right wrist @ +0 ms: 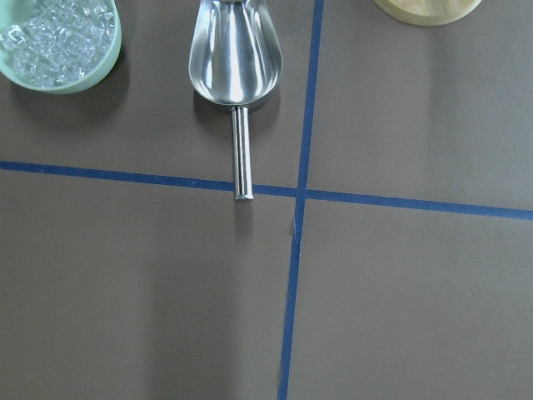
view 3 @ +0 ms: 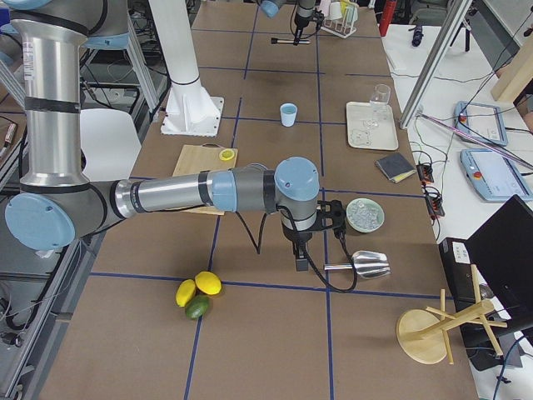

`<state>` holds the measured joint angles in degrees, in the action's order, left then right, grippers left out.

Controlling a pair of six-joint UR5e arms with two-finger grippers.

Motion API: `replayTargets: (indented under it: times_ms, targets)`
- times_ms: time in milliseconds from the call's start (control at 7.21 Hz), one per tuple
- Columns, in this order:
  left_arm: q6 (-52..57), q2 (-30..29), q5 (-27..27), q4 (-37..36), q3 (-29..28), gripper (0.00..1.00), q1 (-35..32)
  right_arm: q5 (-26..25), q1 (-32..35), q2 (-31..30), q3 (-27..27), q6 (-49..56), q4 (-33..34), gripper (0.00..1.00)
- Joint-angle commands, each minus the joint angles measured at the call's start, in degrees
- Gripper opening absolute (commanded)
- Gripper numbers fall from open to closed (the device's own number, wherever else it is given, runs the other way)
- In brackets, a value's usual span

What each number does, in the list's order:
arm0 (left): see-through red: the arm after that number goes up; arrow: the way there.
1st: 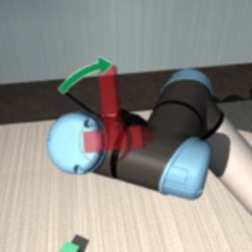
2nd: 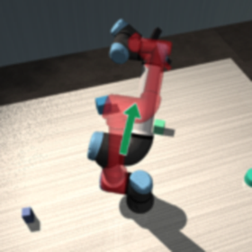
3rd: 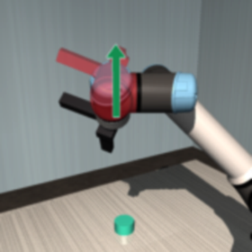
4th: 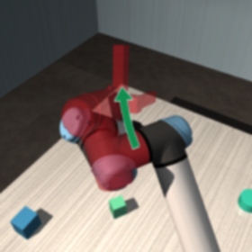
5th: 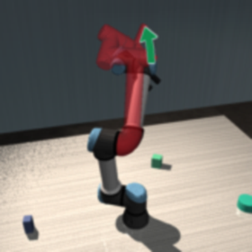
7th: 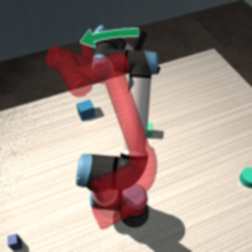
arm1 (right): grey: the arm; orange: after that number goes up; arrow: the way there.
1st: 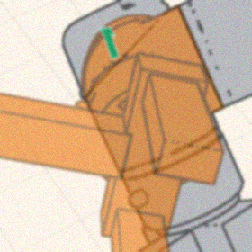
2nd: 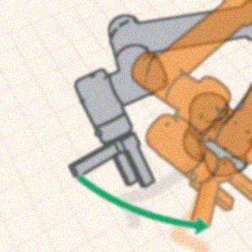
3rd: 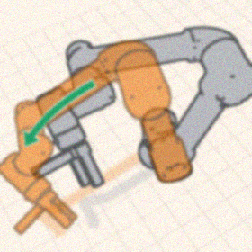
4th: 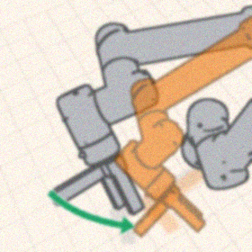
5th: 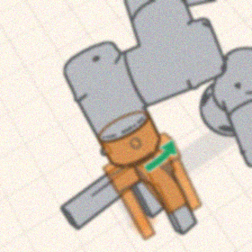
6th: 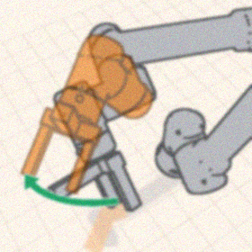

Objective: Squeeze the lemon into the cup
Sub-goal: 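Carry the muddler back toward its spot and lower it to the table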

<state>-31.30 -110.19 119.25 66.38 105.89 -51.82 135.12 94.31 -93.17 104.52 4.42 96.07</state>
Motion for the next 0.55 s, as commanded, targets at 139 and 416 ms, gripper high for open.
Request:
replayTargets:
  times_ms: [139, 416]
  targets:
    - [-0.1, 0.8, 0.6, 0.3, -8.3, 0.00, -0.4, 0.0, 0.0, 0.0, 0.5, 0.0, 0.0, 1.00]
    - [-0.6, 1.0, 1.8, 2.5, -11.1, 0.00, -0.4, 0.0, 0.0, 0.0, 0.6, 0.0, 0.0, 1.00]
